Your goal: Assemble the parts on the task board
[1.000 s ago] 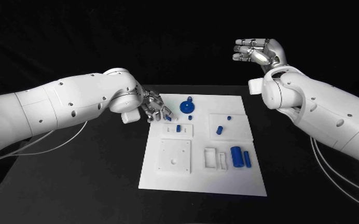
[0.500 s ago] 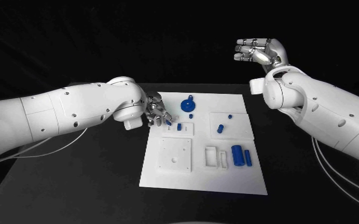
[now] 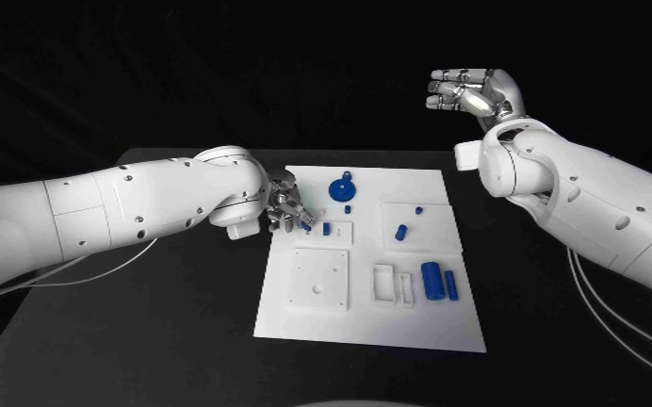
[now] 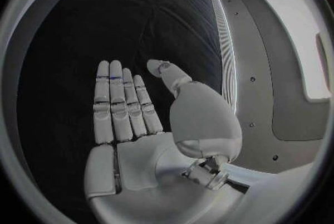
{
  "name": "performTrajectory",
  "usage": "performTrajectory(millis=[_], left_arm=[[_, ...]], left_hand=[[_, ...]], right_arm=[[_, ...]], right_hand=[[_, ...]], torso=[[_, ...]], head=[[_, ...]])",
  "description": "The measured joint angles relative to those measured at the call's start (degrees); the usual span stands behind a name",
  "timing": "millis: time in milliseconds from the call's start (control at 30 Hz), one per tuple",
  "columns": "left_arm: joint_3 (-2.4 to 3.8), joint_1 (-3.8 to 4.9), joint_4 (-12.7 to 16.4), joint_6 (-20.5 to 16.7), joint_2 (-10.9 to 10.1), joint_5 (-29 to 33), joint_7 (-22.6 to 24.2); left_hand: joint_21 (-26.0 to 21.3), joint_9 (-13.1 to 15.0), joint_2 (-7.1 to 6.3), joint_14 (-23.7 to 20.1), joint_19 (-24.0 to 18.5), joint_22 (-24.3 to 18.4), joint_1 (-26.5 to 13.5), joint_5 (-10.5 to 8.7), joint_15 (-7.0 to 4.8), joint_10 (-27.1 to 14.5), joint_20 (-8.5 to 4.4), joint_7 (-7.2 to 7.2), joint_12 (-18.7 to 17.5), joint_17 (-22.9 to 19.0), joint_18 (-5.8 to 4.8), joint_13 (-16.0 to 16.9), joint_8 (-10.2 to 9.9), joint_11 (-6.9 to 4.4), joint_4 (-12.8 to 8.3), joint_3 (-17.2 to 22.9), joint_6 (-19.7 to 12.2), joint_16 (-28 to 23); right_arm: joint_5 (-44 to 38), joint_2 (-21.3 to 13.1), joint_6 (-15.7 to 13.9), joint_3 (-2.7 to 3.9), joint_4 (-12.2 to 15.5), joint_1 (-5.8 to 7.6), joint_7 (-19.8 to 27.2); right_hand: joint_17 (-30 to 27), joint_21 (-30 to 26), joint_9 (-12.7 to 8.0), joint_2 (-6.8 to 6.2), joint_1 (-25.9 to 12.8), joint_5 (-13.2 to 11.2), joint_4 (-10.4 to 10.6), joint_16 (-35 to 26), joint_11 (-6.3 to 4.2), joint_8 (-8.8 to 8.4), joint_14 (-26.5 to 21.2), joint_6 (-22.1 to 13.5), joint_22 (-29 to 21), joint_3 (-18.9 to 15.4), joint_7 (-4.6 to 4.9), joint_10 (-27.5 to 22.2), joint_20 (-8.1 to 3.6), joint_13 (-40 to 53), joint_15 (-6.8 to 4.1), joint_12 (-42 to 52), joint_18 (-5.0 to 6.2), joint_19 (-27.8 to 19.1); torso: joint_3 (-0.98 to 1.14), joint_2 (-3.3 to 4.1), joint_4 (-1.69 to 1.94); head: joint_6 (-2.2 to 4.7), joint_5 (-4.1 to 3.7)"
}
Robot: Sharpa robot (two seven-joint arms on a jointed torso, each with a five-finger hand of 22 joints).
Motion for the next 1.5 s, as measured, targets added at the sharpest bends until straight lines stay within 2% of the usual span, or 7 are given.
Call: performTrajectory(millis=[1500], left_arm=[[-0.08, -0.35, 0.7, 1.2, -0.6, -1.0, 0.6]], left_hand=[[0.0, 0.1, 0.03, 0.0, 0.2, 0.0, 0.0, 0.01, 0.01, 0.0, 0.2, -0.01, 0.0, 0.1, -0.01, -0.2, -0.3, 0.0, 0.0, 0.0, 0.0, 0.0]], right_arm=[[-0.2, 0.0, 0.3, 0.0, 0.0, -0.34, -0.1]], right_hand=[[-0.1, 0.0, 0.0, 0.0, 0.0, 0.0, 0.2, 0.0, 0.21, 0.0, 0.0, -0.2, 0.0, 0.2, 0.2, -0.2, 0.0, 0.0, 0.0, 0.0, 0.0, 0.0]], torso=[[-0.03, -0.01, 0.0]], head=[[-0.38, -0.02]])
